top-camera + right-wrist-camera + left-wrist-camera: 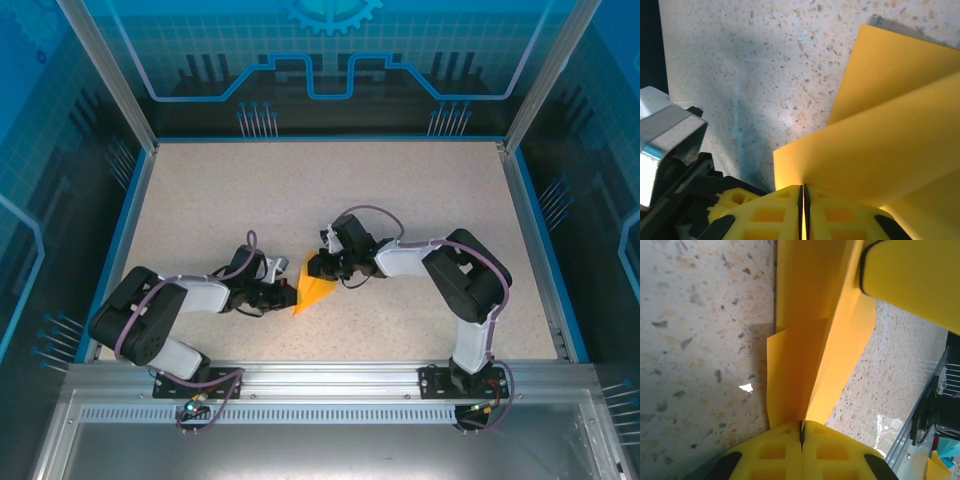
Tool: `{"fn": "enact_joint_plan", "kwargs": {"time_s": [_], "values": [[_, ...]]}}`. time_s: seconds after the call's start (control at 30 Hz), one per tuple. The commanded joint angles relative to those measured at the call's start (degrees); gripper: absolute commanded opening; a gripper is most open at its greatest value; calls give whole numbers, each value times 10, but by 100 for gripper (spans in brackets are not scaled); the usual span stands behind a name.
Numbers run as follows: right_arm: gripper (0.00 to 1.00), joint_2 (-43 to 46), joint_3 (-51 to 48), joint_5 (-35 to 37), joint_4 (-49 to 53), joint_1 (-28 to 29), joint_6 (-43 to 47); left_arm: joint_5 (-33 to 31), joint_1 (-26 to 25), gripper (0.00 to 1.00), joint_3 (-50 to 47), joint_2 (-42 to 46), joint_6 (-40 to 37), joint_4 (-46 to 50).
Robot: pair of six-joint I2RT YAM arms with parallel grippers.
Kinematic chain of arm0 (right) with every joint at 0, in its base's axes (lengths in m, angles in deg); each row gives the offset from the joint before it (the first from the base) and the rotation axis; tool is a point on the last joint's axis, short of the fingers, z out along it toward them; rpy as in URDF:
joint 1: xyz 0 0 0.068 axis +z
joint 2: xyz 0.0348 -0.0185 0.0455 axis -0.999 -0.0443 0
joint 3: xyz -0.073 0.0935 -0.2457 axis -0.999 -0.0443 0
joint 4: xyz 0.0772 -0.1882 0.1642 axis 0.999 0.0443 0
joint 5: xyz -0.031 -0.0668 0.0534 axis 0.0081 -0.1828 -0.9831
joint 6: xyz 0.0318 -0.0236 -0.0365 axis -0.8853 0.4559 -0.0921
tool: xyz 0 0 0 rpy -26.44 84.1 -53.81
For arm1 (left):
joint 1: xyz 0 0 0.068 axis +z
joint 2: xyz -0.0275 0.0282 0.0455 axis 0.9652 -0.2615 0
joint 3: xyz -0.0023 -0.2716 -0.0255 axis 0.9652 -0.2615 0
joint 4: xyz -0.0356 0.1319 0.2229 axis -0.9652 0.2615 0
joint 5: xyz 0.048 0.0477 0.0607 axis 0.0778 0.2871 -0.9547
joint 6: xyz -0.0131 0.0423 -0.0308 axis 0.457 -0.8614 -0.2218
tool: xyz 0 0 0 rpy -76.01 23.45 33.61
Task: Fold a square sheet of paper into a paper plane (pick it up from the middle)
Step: Fourth fold the wing at the center of the table.
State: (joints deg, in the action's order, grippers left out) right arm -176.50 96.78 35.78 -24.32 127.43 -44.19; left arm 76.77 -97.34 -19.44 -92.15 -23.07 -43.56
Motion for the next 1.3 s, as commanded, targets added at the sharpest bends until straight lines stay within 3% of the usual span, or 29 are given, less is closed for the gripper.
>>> {"fn": "enact_joint_plan", "kwargs": {"time_s": [0.0,0.37,0.5,1.0,1.27], "values": [[12,-18,16,11,30,-8,11,43,10,0,23,-15,-24,47],[13,34,-12,32,34,-10,-3,72,12,0,43,-52,-37,43],[15,43,-7,0,17,-4,-1,76,15,0,47,-65,-35,46],[14,-24,29,-20,2,0,-9,73,23,0,43,-69,-24,38],[16,34,0,-25,4,-9,5,69,30,0,36,-78,-8,32]]}}
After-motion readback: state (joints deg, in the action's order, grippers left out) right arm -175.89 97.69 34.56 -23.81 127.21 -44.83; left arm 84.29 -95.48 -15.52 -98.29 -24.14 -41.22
